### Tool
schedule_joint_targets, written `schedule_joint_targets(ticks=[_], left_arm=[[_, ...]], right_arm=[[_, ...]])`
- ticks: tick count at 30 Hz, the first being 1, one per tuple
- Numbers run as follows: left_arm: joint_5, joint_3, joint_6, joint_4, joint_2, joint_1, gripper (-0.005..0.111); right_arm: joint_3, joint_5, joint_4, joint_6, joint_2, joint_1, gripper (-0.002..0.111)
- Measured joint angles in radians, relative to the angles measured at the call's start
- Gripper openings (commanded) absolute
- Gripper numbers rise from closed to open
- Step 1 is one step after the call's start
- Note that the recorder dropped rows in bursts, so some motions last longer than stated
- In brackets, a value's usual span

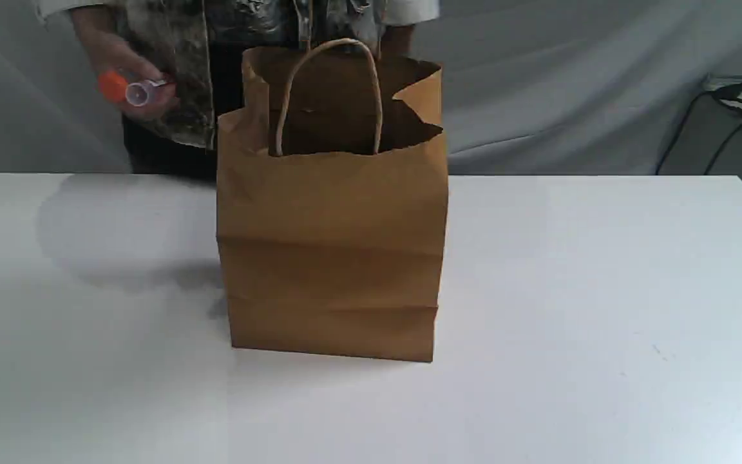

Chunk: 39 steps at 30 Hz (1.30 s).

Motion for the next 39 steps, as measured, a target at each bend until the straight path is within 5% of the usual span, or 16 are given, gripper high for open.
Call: schedule_joint_targets(ticks=[5, 14, 20, 28, 33, 39], left_arm=[[0.0, 0.0, 0.0, 0.0, 0.0, 0.0, 0.0], [0.0, 0.0, 0.0, 0.0, 0.0, 0.0, 0.0], [-0.038, 0.0, -0.054, 0.0, 0.0, 0.0, 0.0], [-0.092, -0.037, -0.294, 0.003, 0.035, 0.0, 0.0], [-0.001, -0.243, -0.311, 0.099, 0.26, 0.0, 0.0], [0.204, -0.68, -0.299, 0.107, 0.762, 0.0, 0.001]], right_arm=[[0.0, -0.045, 0.033, 0.0, 0.002, 0.0, 0.0], [0.0, -0.184, 0.161, 0.0, 0.135, 0.0, 0.023], [0.0, -0.221, 0.172, -0.003, 0.176, 0.0, 0.025], [0.0, 0.023, 0.172, -0.006, 0.176, 0.0, 0.025], [0.0, 0.238, 0.172, -0.01, 0.176, 0.0, 0.025], [0.0, 0.278, 0.172, -0.01, 0.177, 0.0, 0.025]])
